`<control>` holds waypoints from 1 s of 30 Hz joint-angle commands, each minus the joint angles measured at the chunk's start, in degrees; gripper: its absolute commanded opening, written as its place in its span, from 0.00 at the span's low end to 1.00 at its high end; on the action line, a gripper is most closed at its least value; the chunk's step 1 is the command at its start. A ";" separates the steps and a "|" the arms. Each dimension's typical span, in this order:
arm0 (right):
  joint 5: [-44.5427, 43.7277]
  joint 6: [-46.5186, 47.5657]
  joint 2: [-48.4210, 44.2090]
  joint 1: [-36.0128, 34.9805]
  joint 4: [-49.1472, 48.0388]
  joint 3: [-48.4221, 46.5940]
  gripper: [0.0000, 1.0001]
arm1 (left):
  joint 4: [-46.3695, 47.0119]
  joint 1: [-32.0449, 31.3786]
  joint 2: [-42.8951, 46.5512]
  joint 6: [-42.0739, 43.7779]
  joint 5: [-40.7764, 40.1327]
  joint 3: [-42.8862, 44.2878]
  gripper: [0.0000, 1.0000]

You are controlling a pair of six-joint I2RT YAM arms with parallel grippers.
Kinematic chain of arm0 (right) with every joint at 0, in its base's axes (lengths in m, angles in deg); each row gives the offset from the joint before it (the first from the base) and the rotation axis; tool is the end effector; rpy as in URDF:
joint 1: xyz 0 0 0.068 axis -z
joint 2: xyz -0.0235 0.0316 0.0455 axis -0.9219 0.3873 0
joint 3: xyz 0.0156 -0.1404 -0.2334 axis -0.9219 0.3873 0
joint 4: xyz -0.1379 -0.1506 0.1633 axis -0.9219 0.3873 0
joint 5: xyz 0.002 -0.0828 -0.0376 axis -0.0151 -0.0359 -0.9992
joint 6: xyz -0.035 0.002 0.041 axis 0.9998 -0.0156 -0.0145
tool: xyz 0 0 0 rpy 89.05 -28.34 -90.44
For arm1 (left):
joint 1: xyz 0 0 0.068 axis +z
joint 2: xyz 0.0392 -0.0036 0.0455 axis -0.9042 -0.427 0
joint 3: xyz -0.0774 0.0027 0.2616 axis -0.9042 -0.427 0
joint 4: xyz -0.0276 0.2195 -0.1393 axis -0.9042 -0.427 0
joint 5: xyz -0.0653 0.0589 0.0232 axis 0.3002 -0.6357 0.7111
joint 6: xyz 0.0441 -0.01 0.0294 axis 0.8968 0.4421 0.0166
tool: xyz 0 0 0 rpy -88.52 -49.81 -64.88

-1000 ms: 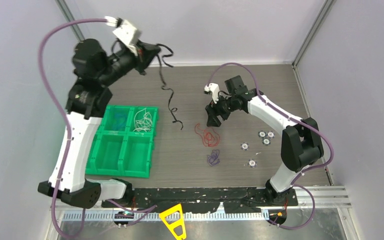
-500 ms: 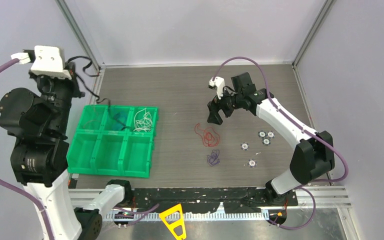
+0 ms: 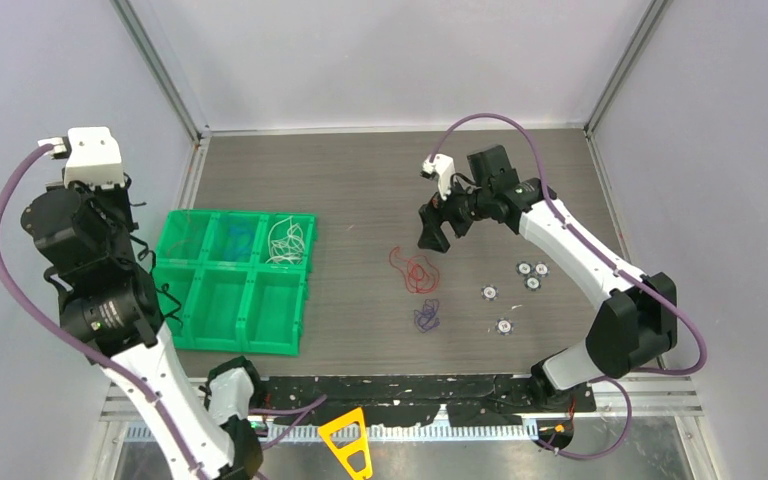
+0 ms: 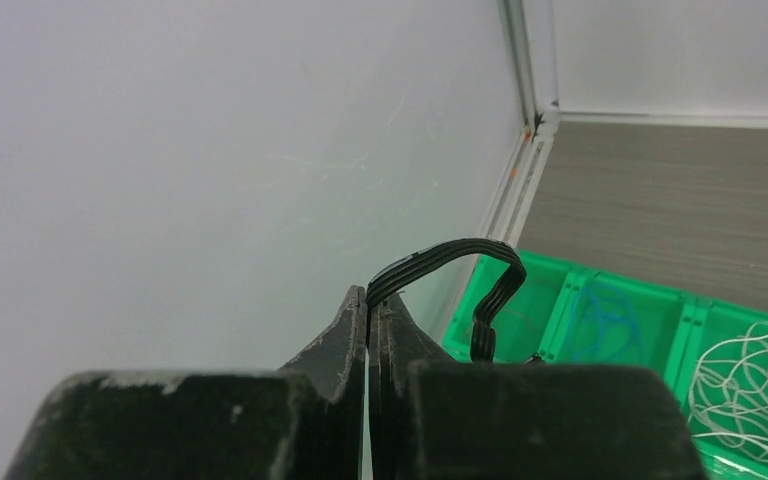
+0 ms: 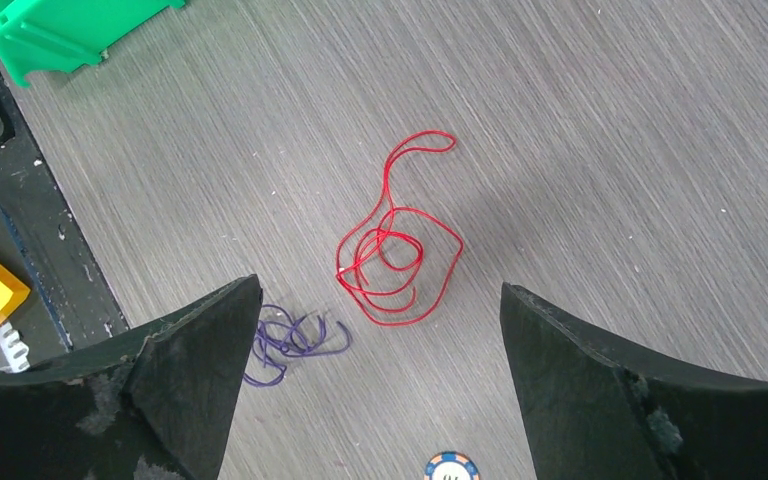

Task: Untangle the cables

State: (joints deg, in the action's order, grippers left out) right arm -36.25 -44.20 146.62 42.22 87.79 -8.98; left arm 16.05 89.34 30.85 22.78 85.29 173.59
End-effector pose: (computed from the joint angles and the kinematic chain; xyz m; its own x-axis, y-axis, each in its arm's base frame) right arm 0.2794 0.1510 0.3081 -0.4038 -0.5016 -0.7651 -0.8658 0.4798 0.1424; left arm 0.0887 0.0429 0.5258 -0.2101 0.2484 -0.9456 -0.4243 0.8482 0.3171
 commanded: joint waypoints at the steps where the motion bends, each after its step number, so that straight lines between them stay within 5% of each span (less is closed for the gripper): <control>1: 0.82 -0.25 -3.28 0.12 1.42 -1.23 0.95 | 7.56 8.21 -0.93 4.08 9.99 -4.98 0.00; 10: -0.12 0.08 -3.97 0.10 3.58 -2.05 0.95 | 14.58 14.47 -1.02 9.01 20.90 -15.18 0.00; 30: -0.89 1.57 -4.94 0.11 6.29 -1.56 0.95 | 11.91 22.92 -1.98 25.39 23.04 -37.95 0.00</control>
State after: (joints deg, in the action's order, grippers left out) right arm -37.00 -43.28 143.34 42.20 94.02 -9.00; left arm 25.16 111.00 30.57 42.48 107.26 137.78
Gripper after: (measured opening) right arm 0.954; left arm 0.010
